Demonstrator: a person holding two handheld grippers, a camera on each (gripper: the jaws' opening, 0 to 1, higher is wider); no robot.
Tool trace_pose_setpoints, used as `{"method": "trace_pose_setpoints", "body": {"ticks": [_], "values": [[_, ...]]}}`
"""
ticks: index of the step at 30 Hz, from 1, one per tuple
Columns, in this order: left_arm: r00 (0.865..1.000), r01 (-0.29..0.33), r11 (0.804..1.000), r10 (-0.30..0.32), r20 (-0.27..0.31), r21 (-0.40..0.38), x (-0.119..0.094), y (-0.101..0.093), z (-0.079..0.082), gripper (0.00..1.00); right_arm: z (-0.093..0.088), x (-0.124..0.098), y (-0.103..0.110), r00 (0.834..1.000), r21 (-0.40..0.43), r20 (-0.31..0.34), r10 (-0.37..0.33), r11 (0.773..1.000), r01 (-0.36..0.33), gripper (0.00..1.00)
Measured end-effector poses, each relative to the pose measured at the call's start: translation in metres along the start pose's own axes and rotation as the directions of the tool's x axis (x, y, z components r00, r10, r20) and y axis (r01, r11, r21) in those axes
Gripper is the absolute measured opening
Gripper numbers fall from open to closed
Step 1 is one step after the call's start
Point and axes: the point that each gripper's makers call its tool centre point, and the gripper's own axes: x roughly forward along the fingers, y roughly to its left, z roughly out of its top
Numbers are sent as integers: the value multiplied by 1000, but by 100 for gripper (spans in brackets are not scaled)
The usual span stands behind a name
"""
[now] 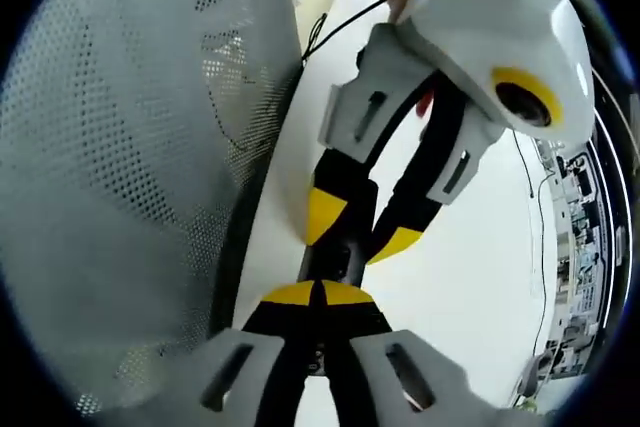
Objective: Press the specified remote control buttons in sequence, fully releasing each button before pressing the next.
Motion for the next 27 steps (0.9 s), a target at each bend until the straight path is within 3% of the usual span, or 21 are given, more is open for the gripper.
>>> {"method": "trace_pose_setpoints", "body": {"ticks": [10,16,18,21,23,25,27], "values": [[1000,-2,1000,2,0,1,0,0,0,26,1,0,1,999,55,38,17,998,-19,0],[1000,-2,1000,2,3,1,0,0,0,26,-3,-3,1,1000,59,20,14,998,-16,0],[1000,-2,1000,2,4,1,0,0,0,26,-7,-5,-1,1000,96,16,7,995,-8,0],[1000,-1,1000,1,4,2,0,0,0,26,-11,-6,-9,999,215,37,-10,977,2,0],[1000,-1,1000,1,4,4,0,0,0,26,-2,-6,-11,992,356,124,4,933,-48,0],[1000,-2,1000,2,7,2,0,0,0,26,-3,-6,-16,992,405,128,-7,913,-46,0],[1000,-2,1000,2,8,2,0,0,0,26,-7,-4,-17,994,397,105,-9,917,-34,0]]}}
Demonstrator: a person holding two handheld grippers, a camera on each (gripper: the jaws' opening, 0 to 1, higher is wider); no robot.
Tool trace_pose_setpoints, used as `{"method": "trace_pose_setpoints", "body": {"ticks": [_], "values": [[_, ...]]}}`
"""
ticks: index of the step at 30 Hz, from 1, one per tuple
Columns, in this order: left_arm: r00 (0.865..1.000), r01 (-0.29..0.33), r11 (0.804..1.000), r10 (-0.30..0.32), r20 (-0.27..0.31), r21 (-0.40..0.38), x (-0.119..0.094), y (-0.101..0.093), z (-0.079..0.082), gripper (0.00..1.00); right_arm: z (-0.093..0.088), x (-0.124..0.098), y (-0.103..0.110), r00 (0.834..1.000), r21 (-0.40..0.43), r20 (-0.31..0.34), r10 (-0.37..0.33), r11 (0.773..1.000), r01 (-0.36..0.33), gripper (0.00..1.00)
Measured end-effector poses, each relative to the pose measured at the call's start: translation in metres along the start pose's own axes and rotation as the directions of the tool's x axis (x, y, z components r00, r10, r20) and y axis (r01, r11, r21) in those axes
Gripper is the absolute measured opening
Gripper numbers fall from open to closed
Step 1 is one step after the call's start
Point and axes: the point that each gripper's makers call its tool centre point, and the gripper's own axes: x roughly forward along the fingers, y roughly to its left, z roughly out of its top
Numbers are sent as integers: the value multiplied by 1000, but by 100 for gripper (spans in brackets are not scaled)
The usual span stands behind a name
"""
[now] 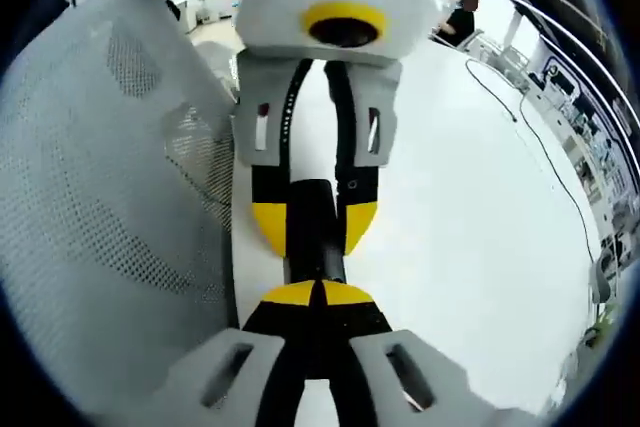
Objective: Press the specified remote control buttons in sequence, fully releasing each button before pressing the next.
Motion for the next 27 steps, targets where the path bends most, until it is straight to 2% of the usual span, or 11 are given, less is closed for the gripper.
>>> {"method": "trace_pose_setpoints", "body": {"ticks": [6,11,12,13,16,18,19,20,21,24,27], "values": [[1000,1,1000,-1,3,-1,0,0,0,26,0,1,2,1000,20,3,16,1000,-16,0],[1000,4,1000,-4,11,-3,0,0,0,26,0,2,2,999,22,-37,38,999,-37,0],[1000,4,1000,-4,12,-4,0,0,0,26,0,2,2,998,10,-53,41,999,-40,0],[1000,4,1000,-4,12,-3,0,0,0,26,-1,2,2,995,-43,-87,39,998,-43,0],[1000,4,1000,-4,9,1,0,0,0,26,0,3,4,993,-132,-119,25,990,-40,0],[1000,3,1000,-3,8,1,0,0,0,26,-1,3,3,995,-99,-98,31,994,-41,0],[1000,3,1000,-3,9,2,0,0,0,26,-1,3,3,996,-65,-85,37,997,-42,0],[1000,3,1000,-3,11,0,0,0,0,26,0,2,3,997,3,-52,54,999,-54,0],[1000,2,1000,-2,13,0,0,0,0,26,0,1,2,997,107,-18,74,992,-72,0],[1000,1,1000,-1,16,0,0,0,0,26,-2,0,0,995,232,28,98,967,-102,0],[1000,3,1000,-3,14,3,0,0,0,26,-3,0,-3,996,231,8,84,969,-83,0]]}}
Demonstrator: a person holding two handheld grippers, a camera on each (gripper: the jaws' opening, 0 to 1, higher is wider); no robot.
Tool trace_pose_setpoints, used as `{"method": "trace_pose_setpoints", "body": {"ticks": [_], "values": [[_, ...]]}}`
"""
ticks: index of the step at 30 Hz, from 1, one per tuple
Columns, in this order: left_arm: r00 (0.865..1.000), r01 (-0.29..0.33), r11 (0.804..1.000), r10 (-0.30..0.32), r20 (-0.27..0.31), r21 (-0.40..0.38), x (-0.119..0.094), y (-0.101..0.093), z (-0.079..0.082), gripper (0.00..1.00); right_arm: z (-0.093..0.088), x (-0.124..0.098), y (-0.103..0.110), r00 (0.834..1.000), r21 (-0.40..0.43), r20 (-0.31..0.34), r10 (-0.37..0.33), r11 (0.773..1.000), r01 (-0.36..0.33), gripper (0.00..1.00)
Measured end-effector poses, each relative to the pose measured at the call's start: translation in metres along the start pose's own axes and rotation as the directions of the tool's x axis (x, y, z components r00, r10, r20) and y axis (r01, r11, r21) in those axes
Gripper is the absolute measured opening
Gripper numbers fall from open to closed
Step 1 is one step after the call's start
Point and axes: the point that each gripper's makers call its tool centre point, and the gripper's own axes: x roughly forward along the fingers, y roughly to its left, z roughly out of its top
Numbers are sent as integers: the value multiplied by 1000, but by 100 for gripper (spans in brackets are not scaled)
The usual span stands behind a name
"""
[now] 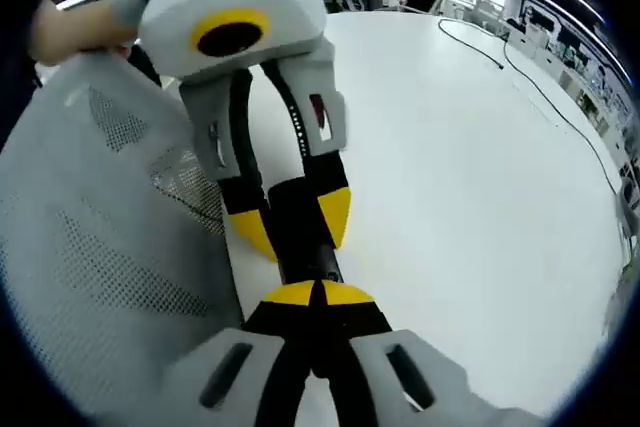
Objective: Press the specified remote control buttons in sequence, fully releasing each button before pressing the next.
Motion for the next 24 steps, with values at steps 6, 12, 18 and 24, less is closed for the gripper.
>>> {"method": "trace_pose_setpoints", "body": {"ticks": [6,12,18,24], "values": [[1000,2,1000,-2,1,1,0,0,0,26,4,4,-4,998,-24,-63,18,1000,-20,0],[1000,2,1000,-2,4,1,0,0,0,26,4,5,-5,992,26,-109,67,998,-65,0],[1000,-1,1000,1,1,1,1,1,0,26,3,6,-7,978,112,-184,100,991,-80,0],[1000,-2,1000,2,4,-4,1,2,0,26,2,7,-9,970,206,-207,124,975,-80,0]]}}
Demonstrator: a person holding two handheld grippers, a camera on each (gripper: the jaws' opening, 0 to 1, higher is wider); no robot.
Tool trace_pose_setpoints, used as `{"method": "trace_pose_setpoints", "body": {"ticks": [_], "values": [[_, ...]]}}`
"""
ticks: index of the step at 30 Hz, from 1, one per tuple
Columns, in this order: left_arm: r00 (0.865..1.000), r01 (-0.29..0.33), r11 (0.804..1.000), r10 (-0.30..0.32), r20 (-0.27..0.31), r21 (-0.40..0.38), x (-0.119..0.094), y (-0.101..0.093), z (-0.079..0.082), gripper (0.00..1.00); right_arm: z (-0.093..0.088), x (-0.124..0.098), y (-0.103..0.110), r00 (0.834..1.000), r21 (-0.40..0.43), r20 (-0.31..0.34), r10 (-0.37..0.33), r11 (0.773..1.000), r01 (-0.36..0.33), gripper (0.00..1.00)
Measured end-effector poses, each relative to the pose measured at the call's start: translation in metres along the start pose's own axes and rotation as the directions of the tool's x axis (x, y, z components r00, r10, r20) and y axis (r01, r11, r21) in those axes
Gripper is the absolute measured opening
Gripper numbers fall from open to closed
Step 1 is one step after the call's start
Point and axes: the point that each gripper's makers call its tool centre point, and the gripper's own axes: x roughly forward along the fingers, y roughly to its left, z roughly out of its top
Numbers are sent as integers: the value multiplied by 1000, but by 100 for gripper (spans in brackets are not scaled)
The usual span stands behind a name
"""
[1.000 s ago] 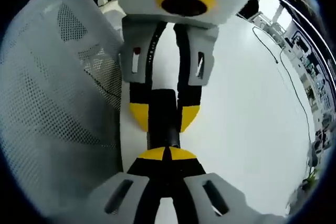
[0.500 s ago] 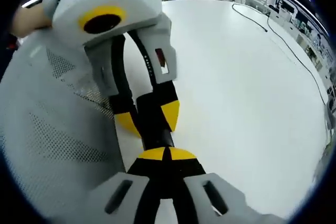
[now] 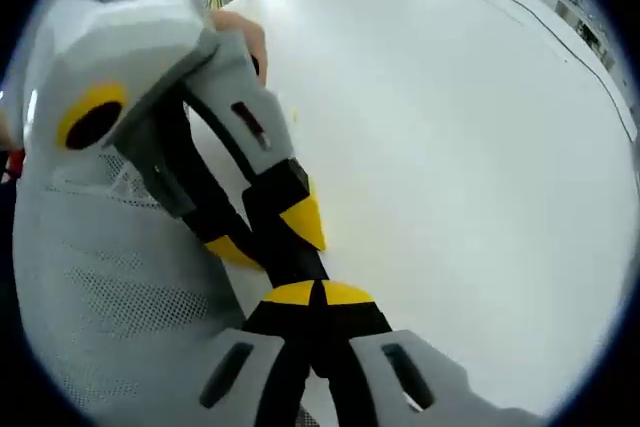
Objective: Press the specified remote control buttons in sequence, fully releasing each button before pressing the next.
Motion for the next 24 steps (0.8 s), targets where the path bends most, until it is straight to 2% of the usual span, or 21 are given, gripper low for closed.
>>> {"method": "trace_pose_setpoints", "body": {"ticks": [2,4,6,8,10,13,14,16,17,20,21,24], "values": [[1000,-2,1000,2,6,-4,0,0,0,26,0,0,0,1000,33,5,-1,999,1,0],[1000,-2,1000,2,8,-5,0,0,0,26,-1,-1,1,1000,27,15,-6,1000,5,0],[1000,-1,1000,1,8,-7,0,0,0,26,0,-1,1,998,-21,60,-22,1000,23,0],[1000,-2,1000,2,12,-9,-1,0,0,26,-1,-2,2,993,-32,111,-47,998,51,0],[1000,-2,1000,2,15,-11,-1,0,0,26,0,-2,3,985,-83,152,-86,992,99,0],[1000,-2,1000,2,15,-12,0,0,0,26,-1,-3,8,975,-134,183,-125,979,151,0],[1000,-2,1000,2,15,-11,-1,0,0,26,-1,-3,9,975,-133,187,-123,980,150,0],[1000,-2,1000,2,15,-11,-1,0,0,25,5,-1,24,973,-115,226,-55,990,83,0],[1000,-2,1000,2,15,-10,0,0,1,25,7,-1,24,971,-119,230,-61,989,90,0],[1000,-2,1000,2,15,-11,-1,0,0,25,3,2,18,975,-194,187,-123,968,159,0],[1000,-2,1000,2,15,-11,-1,0,1,25,6,3,21,975,-182,194,-109,973,145,0],[1000,-2,1000,2,15,-11,-1,0,0,25,5,3,21,977,-215,179,-119,964,156,0]]}}
